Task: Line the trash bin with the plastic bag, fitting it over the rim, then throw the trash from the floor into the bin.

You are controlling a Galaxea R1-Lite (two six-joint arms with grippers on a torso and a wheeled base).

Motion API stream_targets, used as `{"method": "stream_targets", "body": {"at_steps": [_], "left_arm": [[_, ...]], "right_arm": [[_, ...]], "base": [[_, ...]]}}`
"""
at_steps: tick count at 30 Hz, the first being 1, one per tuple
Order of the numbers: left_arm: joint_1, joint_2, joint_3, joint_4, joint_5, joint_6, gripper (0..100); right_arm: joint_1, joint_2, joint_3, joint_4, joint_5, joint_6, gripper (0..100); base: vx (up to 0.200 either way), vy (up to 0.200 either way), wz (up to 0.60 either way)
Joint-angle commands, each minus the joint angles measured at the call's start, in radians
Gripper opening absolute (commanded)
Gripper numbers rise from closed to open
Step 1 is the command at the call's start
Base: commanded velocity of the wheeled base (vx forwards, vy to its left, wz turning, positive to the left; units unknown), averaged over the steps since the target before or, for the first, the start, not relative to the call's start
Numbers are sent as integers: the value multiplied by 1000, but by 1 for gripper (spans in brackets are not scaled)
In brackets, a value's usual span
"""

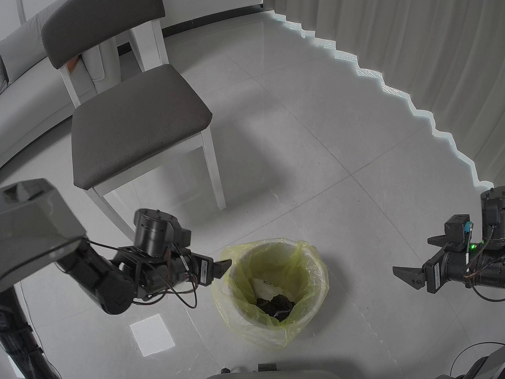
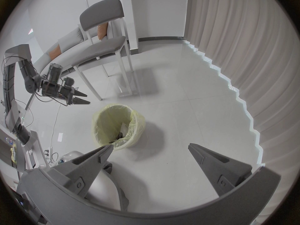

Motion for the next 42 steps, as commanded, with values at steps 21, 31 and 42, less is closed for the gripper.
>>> {"method": "stream_targets", "body": {"at_steps": [21,31,42], "left_arm": [[178,-1136,291,223,-10,-91,100],[272,-1387,389,316,-19,-88,100],[381,-1647,452,468,-18,-83,100]], "right_arm": [[-435,-997,401,28,104,94,100],[-378,-1309,420,354,195,106,100],[-380,-1309,477,226,22,141,100]], "base": [[0,0,0],[0,0,0],[0,0,0]]}}
